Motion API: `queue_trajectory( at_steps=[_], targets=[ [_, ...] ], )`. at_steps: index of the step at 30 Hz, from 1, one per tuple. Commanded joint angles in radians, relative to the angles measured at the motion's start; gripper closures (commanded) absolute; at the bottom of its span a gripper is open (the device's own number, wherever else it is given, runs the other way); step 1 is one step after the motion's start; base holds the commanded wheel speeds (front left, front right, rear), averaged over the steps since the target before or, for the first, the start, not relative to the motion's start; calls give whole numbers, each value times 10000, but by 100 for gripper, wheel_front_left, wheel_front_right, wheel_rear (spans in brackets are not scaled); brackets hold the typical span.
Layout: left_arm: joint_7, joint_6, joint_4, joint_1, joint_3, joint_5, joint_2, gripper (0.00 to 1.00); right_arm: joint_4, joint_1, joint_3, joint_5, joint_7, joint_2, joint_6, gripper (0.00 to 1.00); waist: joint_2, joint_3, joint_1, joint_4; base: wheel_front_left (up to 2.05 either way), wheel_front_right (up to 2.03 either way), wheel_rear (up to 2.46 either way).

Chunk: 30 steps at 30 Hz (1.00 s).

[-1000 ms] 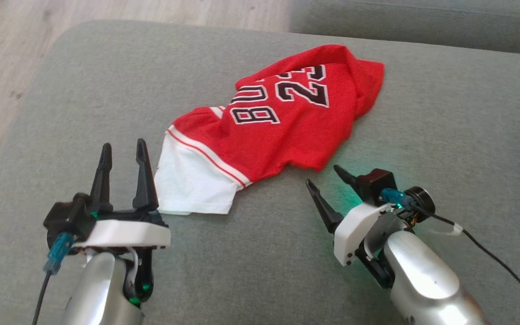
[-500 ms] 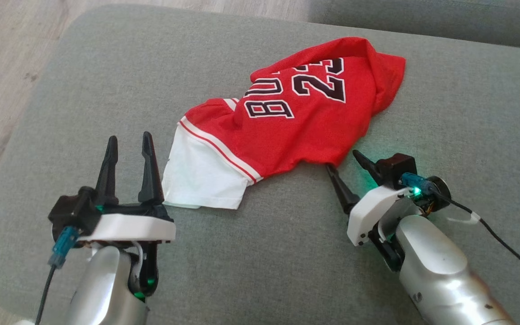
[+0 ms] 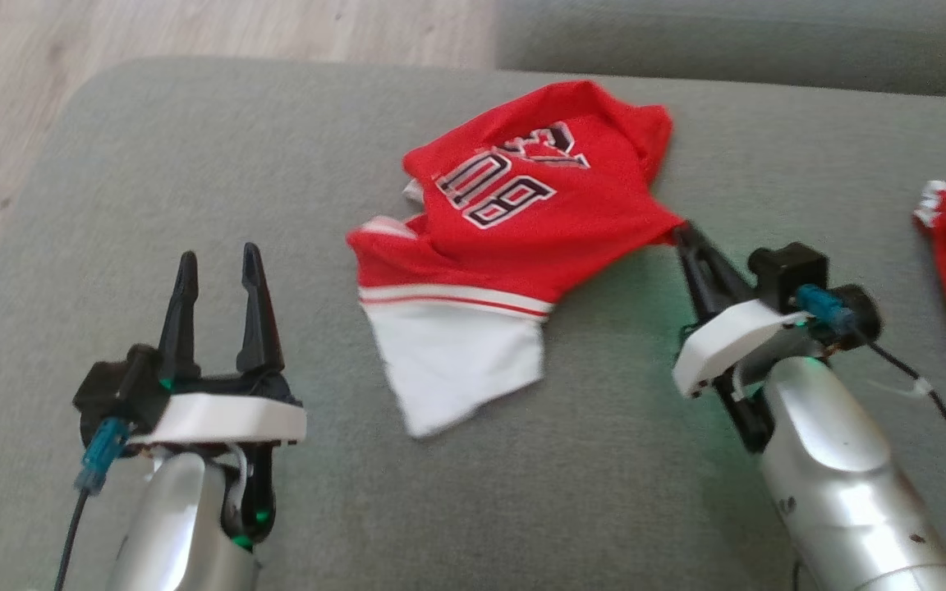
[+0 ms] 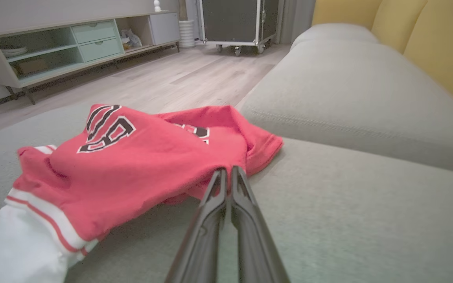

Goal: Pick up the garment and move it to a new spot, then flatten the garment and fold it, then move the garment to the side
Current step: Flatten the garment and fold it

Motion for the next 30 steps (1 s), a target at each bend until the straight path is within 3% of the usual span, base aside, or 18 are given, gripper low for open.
queue_trajectory(
  at_steps=[1,6,12,19,24,28,29,30],
  targets=[
    [-93,-33,-341,-72,420,101,76,0,-497,70,-208,-438,-126,95,-52,100,-1,-325,0,-359,0,0,0],
    [-93,-38,-376,247,541,126,66,0,-1457,675,-1582,-2490,86,63,-52,100,-1,-809,0,-884,0,0,0],
    [-93,-38,-480,499,576,49,48,0,-3487,1526,-2504,-4775,1353,-163,-52,100,-1,-1118,0,-1228,0,0,0],
    [-93,-48,-511,445,374,-53,37,0,-4715,2058,-1997,-5947,1588,-241,-52,100,-1,-874,0,-1095,0,0,0],
    [-93,-68,-452,342,292,-69,35,0,-4569,2100,-1198,-5825,1474,-38,-52,100,-1,-700,0,-980,0,0,0],
    [-93,-81,-353,261,304,-47,34,0,-3829,1995,34,-5339,1454,77,-52,100,-1,-602,0,-958,0,0,0],
    [-93,-92,-317,241,290,-31,34,0,-3534,1975,376,-5087,1528,84,-52,65,-1,-593,0,-950,0,0,0],
    [-93,-101,-281,214,265,-14,34,0,-3276,1937,694,-4768,1597,87,-52,9,-1,-590,0,-942,0,0,0]
  ],
)
